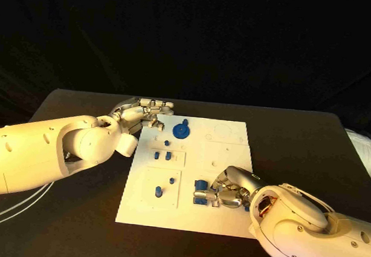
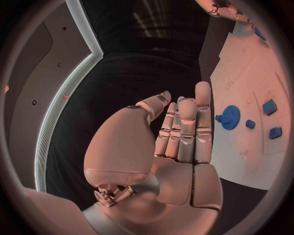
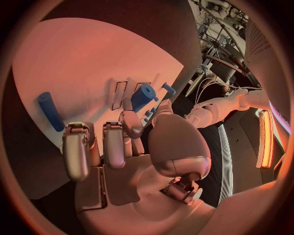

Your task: Assemble the parts on the task board

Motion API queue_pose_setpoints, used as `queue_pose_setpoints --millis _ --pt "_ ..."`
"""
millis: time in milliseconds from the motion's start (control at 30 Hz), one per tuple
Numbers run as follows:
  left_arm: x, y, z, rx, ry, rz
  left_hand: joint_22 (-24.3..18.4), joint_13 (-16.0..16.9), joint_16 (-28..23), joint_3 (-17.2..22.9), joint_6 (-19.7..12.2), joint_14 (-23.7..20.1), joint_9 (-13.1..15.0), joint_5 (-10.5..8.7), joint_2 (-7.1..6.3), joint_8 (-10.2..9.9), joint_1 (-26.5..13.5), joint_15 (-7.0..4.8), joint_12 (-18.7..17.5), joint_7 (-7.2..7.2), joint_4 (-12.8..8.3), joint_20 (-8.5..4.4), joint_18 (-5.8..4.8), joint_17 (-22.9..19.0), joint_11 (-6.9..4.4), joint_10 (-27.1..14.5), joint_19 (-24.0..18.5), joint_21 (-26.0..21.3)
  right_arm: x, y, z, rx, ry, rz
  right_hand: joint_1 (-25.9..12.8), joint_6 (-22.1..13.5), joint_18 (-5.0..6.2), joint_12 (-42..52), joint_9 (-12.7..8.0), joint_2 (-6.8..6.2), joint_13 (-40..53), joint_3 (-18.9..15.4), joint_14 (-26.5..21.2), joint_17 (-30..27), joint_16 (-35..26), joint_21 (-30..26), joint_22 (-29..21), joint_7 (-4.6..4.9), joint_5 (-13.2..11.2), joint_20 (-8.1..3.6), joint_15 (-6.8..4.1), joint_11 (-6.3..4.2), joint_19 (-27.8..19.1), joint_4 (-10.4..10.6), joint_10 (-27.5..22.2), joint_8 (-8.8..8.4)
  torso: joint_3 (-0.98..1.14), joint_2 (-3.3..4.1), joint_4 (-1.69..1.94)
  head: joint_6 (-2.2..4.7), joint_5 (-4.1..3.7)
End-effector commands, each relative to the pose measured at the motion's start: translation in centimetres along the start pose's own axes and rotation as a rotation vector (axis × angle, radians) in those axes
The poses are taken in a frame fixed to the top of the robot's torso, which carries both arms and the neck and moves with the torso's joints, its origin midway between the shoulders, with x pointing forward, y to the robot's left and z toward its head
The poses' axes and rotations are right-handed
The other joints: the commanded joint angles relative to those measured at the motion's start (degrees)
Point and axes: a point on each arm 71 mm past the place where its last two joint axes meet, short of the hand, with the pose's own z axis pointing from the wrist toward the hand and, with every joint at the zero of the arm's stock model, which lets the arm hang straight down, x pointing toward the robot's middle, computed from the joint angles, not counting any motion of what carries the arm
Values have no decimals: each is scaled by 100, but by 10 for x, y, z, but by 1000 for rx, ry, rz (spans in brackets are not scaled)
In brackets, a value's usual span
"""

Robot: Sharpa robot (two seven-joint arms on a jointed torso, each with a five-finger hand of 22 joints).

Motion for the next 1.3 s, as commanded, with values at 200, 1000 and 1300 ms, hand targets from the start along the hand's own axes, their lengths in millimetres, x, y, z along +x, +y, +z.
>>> queue_pose_setpoints --millis 200,1000,1300 --pt "3 0 0 4 22 -4 -9 -4 -14 -24 -26 -38 0 35 59 30 7 7 37 -3 -20 37 66 -8 -2 -34 2 -20 -1 1 -1 -30 -12 -27 500 41 38 8 112 192 46 411 353 94 -14 -2 826 -44 152 -1 -3 -34 18 -101 19 76 1 0 -2 -21 8" --pt "4 0 1 4 29 -6 -11 -4 8 -27 -30 -28 1 36 67 39 16 6 51 -1 -28 37 67 19 -1 -43 5 -23 1 2 8 -47 -31 -65 2281 244 8 409 357 506 397 801 383 225 50 73 931 -193 72 -101 -117 -171 109 -911 262 355 -7 -2 7 -45 16" --pt "3 0 0 4 28 -6 -11 -4 8 -27 -30 -28 1 36 67 39 16 6 51 -1 -28 37 67 19 -1 -43 5 -23 -7 -3 0 -69 -86 -24 2134 73 8 362 356 503 384 719 380 208 36 68 928 -143 349 -108 -103 -139 105 -802 248 300 -6 -2 9 -40 2"
